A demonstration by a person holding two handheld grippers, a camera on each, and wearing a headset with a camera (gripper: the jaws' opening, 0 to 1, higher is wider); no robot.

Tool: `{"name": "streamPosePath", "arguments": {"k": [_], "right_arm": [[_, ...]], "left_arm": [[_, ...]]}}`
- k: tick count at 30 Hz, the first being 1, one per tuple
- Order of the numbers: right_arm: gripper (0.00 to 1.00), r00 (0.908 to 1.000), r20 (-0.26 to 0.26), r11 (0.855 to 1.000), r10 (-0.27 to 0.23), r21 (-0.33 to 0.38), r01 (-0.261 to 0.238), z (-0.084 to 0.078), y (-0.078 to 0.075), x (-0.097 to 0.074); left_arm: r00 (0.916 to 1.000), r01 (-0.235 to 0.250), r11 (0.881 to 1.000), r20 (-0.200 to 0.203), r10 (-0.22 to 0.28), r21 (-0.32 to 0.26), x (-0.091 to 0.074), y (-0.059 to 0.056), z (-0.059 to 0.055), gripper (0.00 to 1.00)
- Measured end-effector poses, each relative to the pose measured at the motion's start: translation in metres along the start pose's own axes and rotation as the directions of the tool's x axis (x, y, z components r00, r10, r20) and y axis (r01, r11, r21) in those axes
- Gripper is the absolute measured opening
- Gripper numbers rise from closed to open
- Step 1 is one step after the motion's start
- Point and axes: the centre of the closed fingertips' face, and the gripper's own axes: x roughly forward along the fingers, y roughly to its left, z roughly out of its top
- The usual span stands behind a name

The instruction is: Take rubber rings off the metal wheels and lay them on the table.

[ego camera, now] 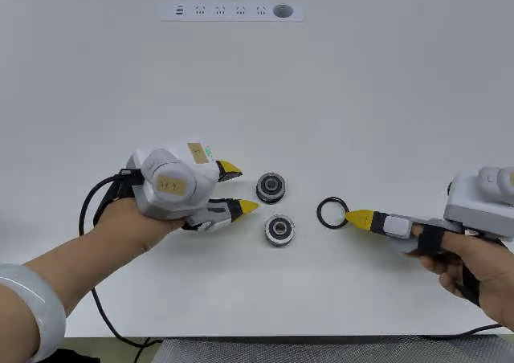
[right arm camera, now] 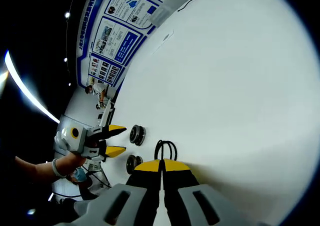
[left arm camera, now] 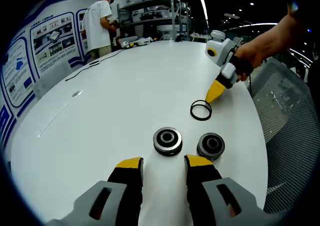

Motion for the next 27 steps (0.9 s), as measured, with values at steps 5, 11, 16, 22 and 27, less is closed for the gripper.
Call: {"name": "streamPosePath", "arguments": {"k": [5,11,16,22,27], "right_arm": [[0.05,0.9991,-0.024,0.996,-0.035,-0.083,0.033,-0.001,-0.001,-0.001],[0.10,0.9978,-0.036,0.988,-0.055,-0.146,0.049,0.000,0.001,-0.004],[0.13,0.9967,-0.038,0.978,-0.071,-0.197,0.062,0.006,0.002,-0.007],[0.14,0.9989,-0.015,0.978,-0.045,-0.203,0.041,0.018,0.011,-0.001],[0.14,0.9997,-0.014,0.978,-0.019,-0.209,0.016,0.023,0.021,0.008]], "left_arm": [[1.0000,0.001,1.000,-0.001,-0.001,-0.001,0.000,0.000,0.001,0.34],[1.0000,0.001,1.000,0.005,-0.001,0.001,0.001,0.001,0.003,0.34],[0.9999,0.003,1.000,0.011,-0.003,0.006,0.001,0.000,0.006,0.33],[0.9998,0.008,1.000,0.018,-0.008,0.013,0.004,0.000,0.011,0.31],[0.9997,0.013,1.000,0.023,-0.013,0.021,0.007,-0.002,0.017,0.29]]}}
